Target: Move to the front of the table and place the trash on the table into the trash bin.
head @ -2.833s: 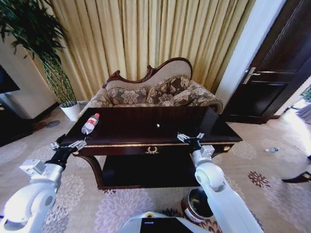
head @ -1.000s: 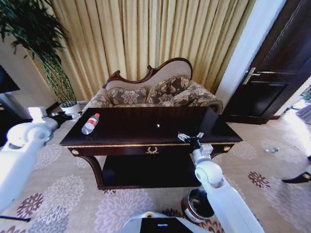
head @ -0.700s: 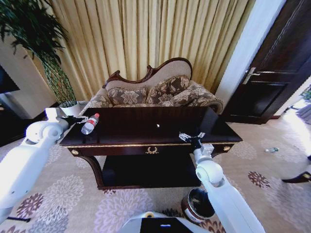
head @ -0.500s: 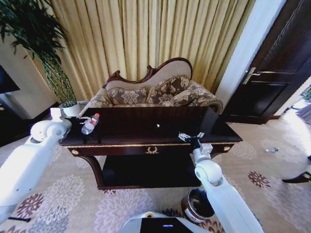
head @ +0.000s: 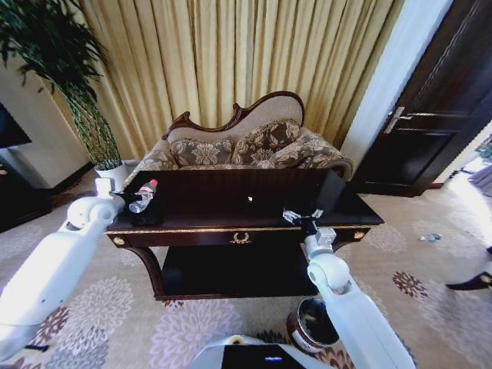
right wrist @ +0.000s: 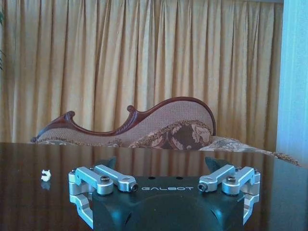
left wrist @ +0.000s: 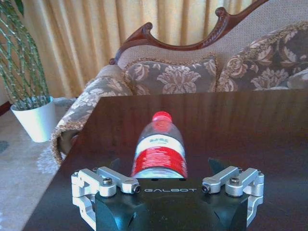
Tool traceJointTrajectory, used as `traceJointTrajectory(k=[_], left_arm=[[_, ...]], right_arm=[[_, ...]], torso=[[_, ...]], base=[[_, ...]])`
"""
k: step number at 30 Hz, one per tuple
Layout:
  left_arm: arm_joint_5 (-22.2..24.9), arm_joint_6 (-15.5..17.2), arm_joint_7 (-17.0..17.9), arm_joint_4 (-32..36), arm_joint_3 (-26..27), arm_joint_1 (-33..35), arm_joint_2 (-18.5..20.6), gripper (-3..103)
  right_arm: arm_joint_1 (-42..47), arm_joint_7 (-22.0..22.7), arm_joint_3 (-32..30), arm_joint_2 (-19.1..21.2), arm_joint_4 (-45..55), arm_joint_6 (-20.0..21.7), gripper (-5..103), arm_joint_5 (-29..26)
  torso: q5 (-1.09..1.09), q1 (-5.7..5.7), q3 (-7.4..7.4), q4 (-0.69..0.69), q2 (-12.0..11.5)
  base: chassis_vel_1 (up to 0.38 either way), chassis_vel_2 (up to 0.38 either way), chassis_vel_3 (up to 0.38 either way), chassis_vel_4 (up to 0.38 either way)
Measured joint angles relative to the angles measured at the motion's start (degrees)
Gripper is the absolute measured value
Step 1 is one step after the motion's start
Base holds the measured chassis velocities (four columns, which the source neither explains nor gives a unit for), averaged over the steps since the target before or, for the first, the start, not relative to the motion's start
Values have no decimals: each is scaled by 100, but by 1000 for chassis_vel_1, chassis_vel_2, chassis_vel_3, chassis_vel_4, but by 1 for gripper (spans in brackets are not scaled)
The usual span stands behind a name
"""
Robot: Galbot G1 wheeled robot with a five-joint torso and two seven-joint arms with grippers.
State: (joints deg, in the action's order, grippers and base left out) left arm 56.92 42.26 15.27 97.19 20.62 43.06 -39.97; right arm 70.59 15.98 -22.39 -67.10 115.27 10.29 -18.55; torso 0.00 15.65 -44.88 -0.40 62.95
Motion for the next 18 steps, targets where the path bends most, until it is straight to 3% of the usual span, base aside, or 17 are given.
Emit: traceJointTrajectory(k=[6,14,18], left_arm=[[131,-6,249,202,42,221,-49,100],[148,-10,269,282,191,427,-30,103],[191,-11,263,317,225,476,-11,95]], right_arm=[[-20,-14,12,-42,-27,-65,100,-61],[-19,-16,29,-53,-58,-85,100,-60],[-27,-16,29,-53,-75,-94,100,-59]], torso=[[0,0,0,0,0],[0,0,0,0,0],[0,0,0,0,0]], base=[[0,0,0,0],[0,0,0,0],[0,0,0,0]])
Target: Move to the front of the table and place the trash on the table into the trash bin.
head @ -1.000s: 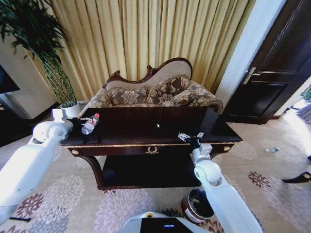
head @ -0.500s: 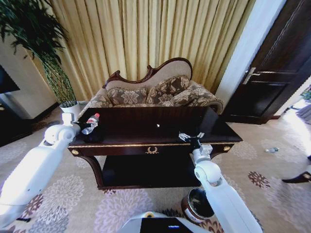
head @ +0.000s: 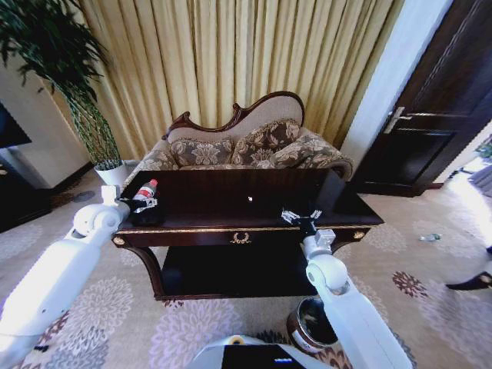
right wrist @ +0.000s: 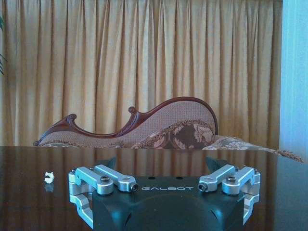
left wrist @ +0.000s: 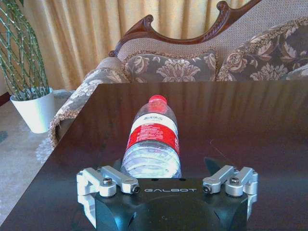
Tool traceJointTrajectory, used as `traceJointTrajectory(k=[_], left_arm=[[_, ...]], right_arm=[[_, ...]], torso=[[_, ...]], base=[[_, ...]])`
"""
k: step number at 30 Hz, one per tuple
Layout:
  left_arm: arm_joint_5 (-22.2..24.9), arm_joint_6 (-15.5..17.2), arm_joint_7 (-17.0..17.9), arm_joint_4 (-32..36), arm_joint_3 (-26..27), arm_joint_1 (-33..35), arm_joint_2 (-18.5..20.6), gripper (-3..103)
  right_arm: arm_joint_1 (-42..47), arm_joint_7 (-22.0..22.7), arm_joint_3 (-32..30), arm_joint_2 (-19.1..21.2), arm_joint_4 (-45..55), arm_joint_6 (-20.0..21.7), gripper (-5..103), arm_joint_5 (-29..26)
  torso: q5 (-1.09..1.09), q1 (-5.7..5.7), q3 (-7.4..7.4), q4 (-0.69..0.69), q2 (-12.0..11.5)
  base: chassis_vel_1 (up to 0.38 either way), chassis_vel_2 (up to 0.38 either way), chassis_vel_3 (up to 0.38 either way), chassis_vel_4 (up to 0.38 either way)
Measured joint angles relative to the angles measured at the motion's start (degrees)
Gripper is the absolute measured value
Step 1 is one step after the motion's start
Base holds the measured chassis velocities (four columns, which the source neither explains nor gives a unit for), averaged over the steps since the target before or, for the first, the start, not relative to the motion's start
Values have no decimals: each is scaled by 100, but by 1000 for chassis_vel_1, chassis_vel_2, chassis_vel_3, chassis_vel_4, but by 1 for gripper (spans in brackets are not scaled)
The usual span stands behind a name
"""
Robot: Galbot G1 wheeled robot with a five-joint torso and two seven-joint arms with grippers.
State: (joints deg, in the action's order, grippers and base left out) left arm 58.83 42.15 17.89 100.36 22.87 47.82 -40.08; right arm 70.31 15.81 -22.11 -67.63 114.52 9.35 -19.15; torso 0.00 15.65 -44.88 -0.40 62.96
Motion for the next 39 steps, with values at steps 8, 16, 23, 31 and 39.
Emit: traceJointTrajectory(k=[8,16,23,31,39], left_arm=[[58,-4,-3,4,0,-27,-13,65],[66,-12,-21,17,33,-2,-14,49],[-535,-186,-742,103,96,80,-18,36],[-2021,-1602,-1773,485,87,416,104,36],[-2845,-2882,-2229,748,-13,492,333,36]], right_arm=[[17,1,-22,-9,-3,-6,100,-1],[16,2,-42,2,-12,-15,100,-9],[0,51,-21,58,92,41,100,-201],[-21,620,92,278,703,496,100,-1551],[-314,928,85,487,1219,798,100,-3194]], torso=[[0,0,0,-1,0],[-1,0,0,0,0],[0,0,0,-1,0],[0,0,0,-1,0],[0,0,0,0,0]], base=[[0,0,0,0],[0,0,0,0],[0,0,0,0],[0,0,0,0],[0,0,0,0]])
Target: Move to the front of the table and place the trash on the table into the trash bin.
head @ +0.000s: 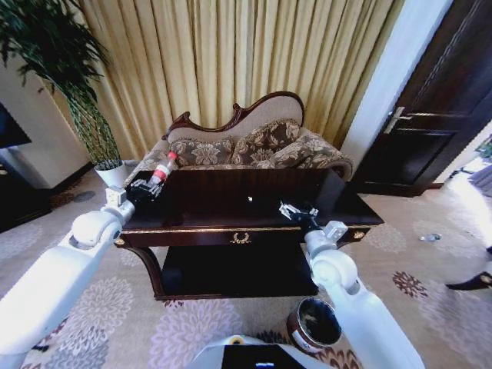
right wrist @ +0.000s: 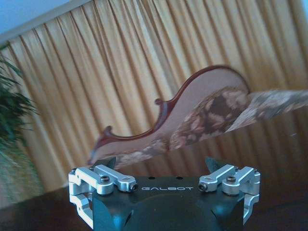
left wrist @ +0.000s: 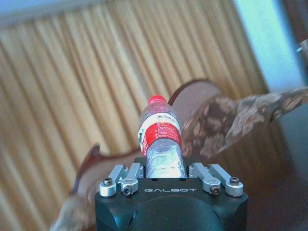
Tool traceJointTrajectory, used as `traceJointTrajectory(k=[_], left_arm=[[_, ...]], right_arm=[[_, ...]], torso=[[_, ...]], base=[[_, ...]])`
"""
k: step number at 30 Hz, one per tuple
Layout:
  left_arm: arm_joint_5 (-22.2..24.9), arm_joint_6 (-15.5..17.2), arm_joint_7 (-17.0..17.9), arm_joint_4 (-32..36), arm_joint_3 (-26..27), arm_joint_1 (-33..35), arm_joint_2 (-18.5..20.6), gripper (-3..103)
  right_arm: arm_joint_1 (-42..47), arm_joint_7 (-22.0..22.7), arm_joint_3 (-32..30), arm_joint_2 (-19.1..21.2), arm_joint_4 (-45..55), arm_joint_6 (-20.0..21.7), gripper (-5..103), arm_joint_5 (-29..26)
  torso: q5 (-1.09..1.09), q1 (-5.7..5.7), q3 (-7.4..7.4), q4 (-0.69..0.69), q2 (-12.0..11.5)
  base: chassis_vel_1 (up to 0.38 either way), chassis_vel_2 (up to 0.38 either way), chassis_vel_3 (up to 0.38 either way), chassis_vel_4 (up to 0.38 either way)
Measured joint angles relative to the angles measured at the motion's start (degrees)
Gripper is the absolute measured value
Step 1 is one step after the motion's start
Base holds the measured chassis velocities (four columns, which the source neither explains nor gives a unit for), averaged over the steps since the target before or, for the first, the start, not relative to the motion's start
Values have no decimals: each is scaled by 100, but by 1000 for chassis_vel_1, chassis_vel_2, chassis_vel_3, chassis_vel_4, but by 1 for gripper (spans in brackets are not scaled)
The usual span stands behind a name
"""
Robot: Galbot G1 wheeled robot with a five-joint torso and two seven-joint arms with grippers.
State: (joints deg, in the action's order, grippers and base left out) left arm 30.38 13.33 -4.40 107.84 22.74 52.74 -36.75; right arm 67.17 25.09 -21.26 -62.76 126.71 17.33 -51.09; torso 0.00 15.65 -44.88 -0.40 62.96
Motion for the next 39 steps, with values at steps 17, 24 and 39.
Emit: traceJointTrajectory(k=[17,24,39], left_arm=[[-80,-1017,-165,597,-1408,-1147,354,36],[-148,-1126,-165,662,-2229,-1652,254,36],[48,-908,-141,1007,-3009,-2144,-39,36]], right_arm=[[-549,206,54,167,543,309,100,-1659],[-702,165,-113,264,546,324,100,-2161],[-796,107,-135,156,605,494,100,-2561]], torso=[[-1,0,0,-1,0],[-1,0,0,-1,0],[0,0,0,-1,0]], base=[[0,0,0,0],[0,0,0,0],[0,0,0,0]])
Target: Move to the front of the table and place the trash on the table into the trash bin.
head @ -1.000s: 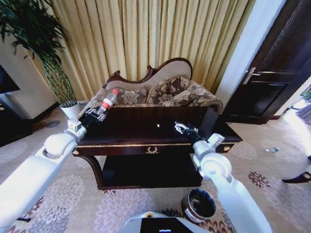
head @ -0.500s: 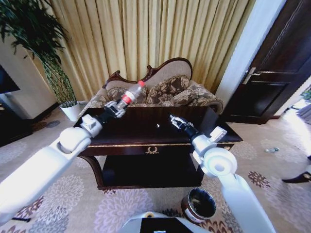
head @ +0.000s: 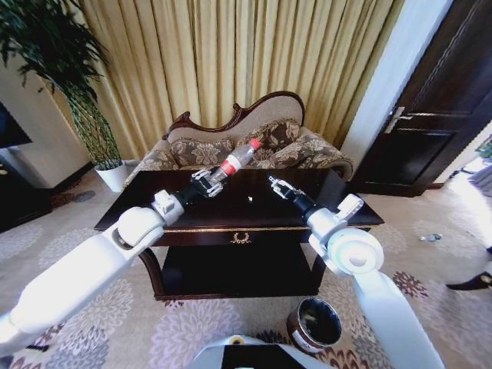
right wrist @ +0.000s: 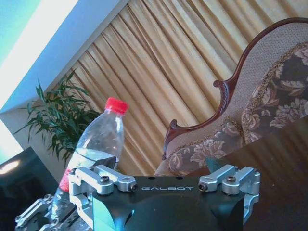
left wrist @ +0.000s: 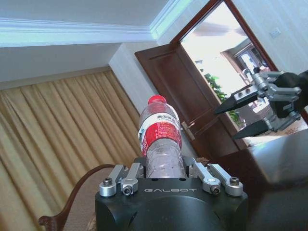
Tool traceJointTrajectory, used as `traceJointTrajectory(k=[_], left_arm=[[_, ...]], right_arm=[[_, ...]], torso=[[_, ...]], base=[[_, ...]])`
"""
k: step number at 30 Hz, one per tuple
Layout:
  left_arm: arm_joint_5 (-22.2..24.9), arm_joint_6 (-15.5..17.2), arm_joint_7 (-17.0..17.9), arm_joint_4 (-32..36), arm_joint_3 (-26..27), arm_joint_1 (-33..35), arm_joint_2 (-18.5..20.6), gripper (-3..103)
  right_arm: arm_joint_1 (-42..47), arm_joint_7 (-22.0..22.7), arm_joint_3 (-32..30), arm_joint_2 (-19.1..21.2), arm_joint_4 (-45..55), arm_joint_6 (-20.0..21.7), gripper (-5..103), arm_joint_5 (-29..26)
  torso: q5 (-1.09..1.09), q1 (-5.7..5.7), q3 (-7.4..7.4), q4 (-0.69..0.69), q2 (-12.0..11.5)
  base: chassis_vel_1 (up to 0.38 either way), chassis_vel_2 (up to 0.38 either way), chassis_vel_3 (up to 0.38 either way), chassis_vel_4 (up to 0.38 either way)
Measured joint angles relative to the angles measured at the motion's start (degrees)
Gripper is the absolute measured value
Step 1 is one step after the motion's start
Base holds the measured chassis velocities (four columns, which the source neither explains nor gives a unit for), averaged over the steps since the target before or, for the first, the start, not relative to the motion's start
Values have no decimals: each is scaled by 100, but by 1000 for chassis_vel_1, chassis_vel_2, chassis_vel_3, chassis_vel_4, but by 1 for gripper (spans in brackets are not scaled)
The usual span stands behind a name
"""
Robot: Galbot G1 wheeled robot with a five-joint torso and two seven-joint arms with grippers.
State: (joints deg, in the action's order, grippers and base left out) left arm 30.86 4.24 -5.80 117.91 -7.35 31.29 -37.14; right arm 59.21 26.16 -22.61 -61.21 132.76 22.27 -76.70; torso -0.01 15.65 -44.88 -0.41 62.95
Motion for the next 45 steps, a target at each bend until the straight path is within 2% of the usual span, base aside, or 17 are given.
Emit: traceJointTrajectory(k=[12,21,26,34,41,45], left_arm=[[37,37,-6,-69,-277,-168,-184,36],[86,122,2,20,-435,-298,-235,36],[207,254,116,209,-734,-395,-313,36],[233,275,167,337,-1262,-528,-356,36],[234,292,204,360,-1455,-643,-402,36],[261,301,216,376,-1458,-714,-367,36]], right_arm=[[-8,-178,-88,-81,95,-1,100,-178],[13,-239,-38,-100,120,-11,100,-89],[9,-269,1,-82,126,-14,100,-31],[34,-277,-16,-85,150,-14,100,8],[86,-375,20,-134,149,-8,103,213],[119,-409,10,-141,146,-9,89,290]], torso=[[1,0,0,1,0],[0,0,0,1,0],[0,0,0,0,0],[0,0,0,1,0],[1,0,0,0,0],[0,0,0,1,0]], base=[[0,0,0,0],[0,0,0,0],[0,0,0,0],[0,0,0,0],[0,0,0,0],[0,0,0,0]])
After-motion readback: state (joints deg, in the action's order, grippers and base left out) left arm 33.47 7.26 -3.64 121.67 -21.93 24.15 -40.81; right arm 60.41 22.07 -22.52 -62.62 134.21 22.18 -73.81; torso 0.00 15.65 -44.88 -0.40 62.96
